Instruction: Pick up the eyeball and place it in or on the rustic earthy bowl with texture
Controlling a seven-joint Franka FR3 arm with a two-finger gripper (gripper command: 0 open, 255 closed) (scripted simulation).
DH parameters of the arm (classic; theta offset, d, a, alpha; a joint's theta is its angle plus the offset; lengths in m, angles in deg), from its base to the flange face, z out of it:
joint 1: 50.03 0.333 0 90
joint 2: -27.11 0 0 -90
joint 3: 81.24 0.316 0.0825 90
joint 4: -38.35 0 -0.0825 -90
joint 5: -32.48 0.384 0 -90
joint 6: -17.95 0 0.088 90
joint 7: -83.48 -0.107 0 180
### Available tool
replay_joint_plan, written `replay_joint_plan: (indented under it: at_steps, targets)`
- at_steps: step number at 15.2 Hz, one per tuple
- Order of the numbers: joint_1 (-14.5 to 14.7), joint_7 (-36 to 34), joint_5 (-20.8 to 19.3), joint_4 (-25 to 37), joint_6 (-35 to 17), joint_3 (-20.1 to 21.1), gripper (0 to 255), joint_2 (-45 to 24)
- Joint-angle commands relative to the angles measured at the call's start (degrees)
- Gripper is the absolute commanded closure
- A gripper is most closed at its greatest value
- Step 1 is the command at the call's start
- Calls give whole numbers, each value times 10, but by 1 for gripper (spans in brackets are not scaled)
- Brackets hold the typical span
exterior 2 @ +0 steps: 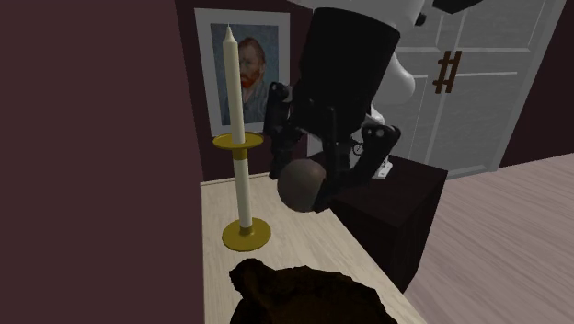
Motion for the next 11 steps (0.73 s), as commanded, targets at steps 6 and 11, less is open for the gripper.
replay_joint_plan:
  at_steps: [6,11]
  targets:
    - [92,-7,-38,262,97,-16,255,-172]
    - [84,-20,-41,219,60,-17,255,-170]
